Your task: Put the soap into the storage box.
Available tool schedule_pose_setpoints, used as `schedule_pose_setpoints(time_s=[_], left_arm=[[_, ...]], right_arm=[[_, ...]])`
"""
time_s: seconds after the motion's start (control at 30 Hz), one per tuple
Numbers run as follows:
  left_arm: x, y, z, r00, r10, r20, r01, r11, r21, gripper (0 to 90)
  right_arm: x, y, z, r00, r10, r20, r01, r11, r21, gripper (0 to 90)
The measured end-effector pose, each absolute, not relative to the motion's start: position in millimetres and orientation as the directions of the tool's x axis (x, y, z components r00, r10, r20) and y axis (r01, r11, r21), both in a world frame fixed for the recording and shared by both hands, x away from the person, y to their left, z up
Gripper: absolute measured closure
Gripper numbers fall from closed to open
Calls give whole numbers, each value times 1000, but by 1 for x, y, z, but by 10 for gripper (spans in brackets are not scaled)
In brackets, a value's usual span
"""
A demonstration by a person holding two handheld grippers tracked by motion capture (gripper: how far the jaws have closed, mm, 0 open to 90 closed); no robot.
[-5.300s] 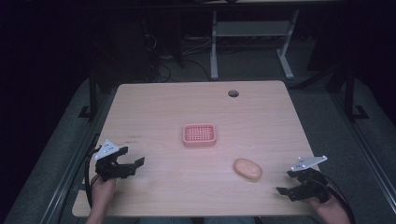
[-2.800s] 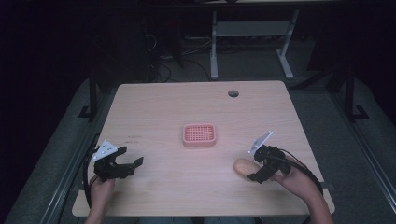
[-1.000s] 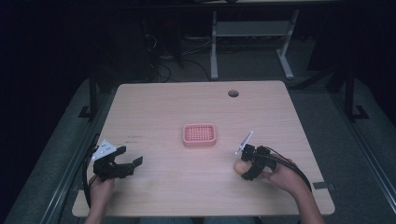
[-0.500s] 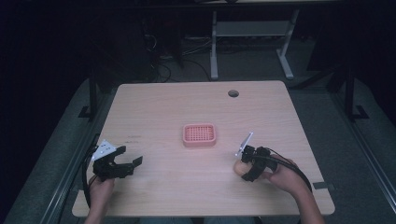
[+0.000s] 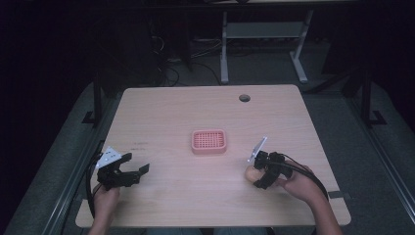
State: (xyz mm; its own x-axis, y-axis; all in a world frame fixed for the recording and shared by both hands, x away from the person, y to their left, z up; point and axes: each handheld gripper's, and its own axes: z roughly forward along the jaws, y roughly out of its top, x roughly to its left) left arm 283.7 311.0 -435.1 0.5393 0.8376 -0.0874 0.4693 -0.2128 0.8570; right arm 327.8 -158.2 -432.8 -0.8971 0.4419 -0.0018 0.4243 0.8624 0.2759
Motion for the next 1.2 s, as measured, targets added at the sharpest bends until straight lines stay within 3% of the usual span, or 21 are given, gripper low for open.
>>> schedule_pose_setpoints(time_s=[1.2], left_arm=[[284, 311, -435, 540, 837, -87, 469, -214, 857, 142]], right_arm=[[351, -154, -415, -907, 420, 34, 405, 847, 345, 318]])
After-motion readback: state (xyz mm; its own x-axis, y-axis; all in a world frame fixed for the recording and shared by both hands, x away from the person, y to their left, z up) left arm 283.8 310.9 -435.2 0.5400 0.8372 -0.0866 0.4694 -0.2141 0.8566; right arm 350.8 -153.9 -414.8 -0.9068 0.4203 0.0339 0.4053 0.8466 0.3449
